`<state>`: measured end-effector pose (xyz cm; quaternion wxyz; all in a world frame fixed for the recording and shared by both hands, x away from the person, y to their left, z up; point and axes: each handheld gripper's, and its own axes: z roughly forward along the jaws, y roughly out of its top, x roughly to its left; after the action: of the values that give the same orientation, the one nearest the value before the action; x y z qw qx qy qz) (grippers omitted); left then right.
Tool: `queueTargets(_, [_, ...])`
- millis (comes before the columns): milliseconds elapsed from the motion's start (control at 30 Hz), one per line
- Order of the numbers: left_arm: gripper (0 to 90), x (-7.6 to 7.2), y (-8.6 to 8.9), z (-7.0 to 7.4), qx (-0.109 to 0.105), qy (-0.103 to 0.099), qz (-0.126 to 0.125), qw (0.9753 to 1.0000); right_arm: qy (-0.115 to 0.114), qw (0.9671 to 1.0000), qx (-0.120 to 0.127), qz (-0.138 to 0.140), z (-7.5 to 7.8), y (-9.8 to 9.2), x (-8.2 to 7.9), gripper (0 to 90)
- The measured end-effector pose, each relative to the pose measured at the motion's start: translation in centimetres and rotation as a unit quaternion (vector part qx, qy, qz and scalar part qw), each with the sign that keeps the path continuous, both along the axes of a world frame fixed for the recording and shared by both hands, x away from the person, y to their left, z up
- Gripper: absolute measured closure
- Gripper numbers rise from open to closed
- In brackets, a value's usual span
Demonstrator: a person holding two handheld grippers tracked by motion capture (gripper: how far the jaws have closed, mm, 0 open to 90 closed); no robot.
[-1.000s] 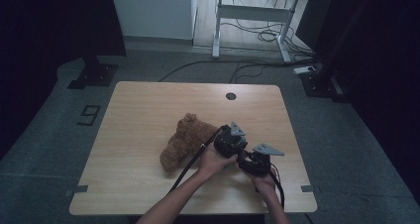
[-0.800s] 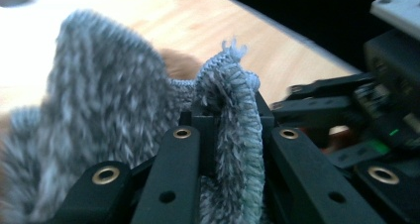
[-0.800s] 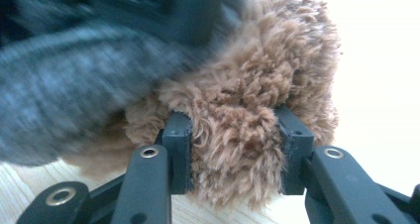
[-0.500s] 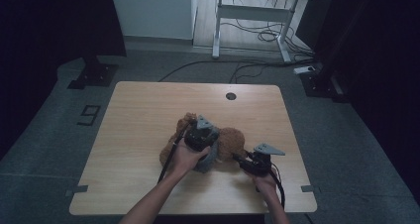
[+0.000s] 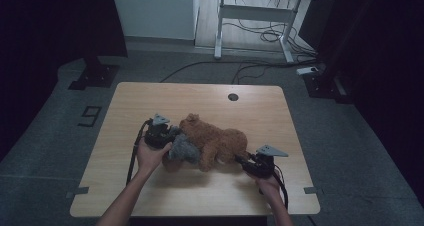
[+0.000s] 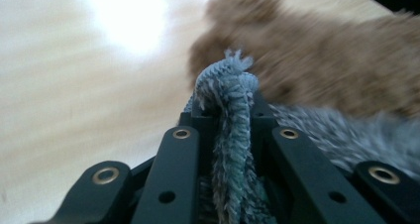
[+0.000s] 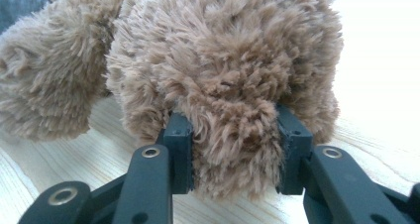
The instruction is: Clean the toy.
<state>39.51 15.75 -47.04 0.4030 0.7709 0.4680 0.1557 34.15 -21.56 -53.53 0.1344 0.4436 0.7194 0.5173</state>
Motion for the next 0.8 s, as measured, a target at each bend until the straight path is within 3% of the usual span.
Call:
queueTargets(167, [79.9, 0.7, 0.6, -2.1, 0.002, 0.024, 0.008, 0.9997, 0.001, 1.0, -0.001, 0.0, -0.1, 0.0, -0.1, 60.0])
queueTargets(233, [79.9, 0.9, 0.9, -2.5, -0.002, 0.03, 0.011, 0.9995, 0.001, 1.0, 0.0, 0.001, -0.1, 0.0, -0.1, 60.1])
queueTargets(367, [79.8, 1.2, 1.3, -2.8, 0.011, 0.038, 0.019, 0.999, 0.003, 1.0, 0.002, 0.003, -0.1, -0.1, 0.0, 60.1])
queueTargets(533, [79.8, 1.2, 1.3, -2.4, 0.001, 0.044, 0.014, 0.9989, 0.004, 1.0, 0.0, 0.004, -0.2, 0.0, 0.0, 60.6])
queueTargets(667, [80.2, 1.8, 0.3, -1.8, -0.038, 0.054, -0.011, 0.9977, -0.013, 0.9999, -0.005, 0.009, -0.2, 0.6, -0.1, 62.6])
queueTargets(800, [80.6, 2.6, -1.5, -1.1, -0.028, 0.038, -0.015, 0.9988, -0.029, 0.9994, -0.018, 0.01, -0.2, 1.2, -0.1, 63.5])
